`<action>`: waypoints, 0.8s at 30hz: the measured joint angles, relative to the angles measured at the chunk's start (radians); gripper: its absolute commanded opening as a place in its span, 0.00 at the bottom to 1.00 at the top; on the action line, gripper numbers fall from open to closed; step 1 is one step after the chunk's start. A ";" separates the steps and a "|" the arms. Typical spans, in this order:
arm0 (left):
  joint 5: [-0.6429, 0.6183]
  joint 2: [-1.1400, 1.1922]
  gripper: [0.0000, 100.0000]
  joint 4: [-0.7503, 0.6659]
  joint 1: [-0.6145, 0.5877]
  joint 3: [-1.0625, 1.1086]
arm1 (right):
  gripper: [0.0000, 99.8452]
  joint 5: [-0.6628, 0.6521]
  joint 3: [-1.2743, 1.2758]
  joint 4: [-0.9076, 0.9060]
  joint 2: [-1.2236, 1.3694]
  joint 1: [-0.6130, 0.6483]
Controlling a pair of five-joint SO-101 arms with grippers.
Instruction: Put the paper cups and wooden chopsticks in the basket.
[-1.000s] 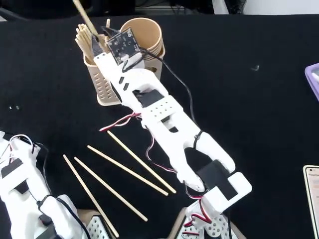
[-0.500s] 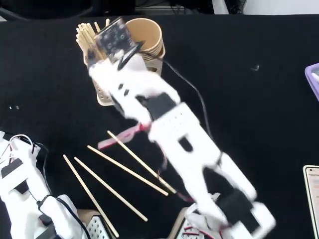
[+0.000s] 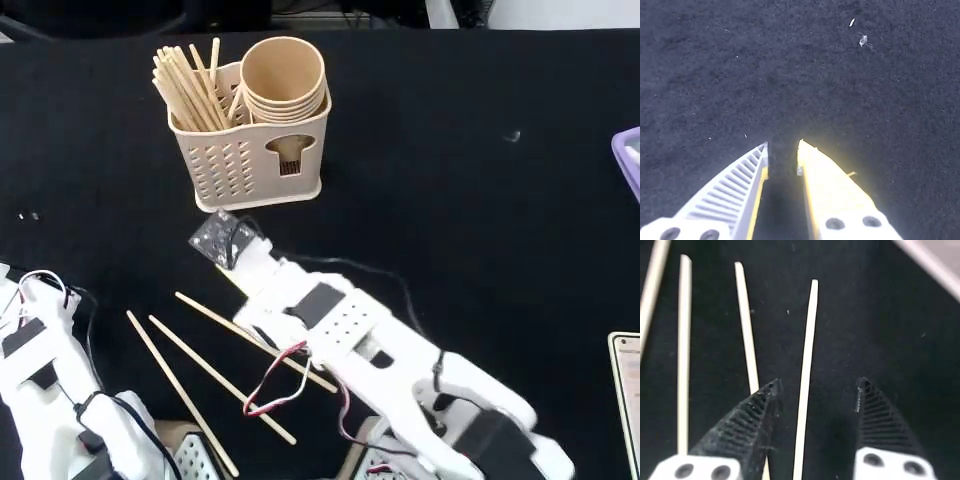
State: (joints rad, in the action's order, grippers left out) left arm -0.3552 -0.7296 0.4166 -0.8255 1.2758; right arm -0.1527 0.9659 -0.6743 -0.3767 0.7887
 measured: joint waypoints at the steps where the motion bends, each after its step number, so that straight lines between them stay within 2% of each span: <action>1: 0.000 0.000 0.11 0.000 0.000 0.000 | 0.27 0.000 0.000 0.011 0.035 0.003; 8: 0.000 0.000 0.11 0.000 0.000 0.000 | 0.31 -0.002 -0.106 -0.046 0.250 0.080; 20: 0.000 0.000 0.11 0.000 0.000 0.000 | 0.31 0.000 -0.146 -0.098 0.264 0.091; 24: 0.000 0.000 0.11 0.000 0.000 0.000 | 0.31 0.000 -0.146 -0.144 0.198 0.103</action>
State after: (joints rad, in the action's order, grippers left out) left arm -0.3552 -0.7296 0.4166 -0.8255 1.2758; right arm -0.1527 0.8201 -0.8186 -0.1788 0.8915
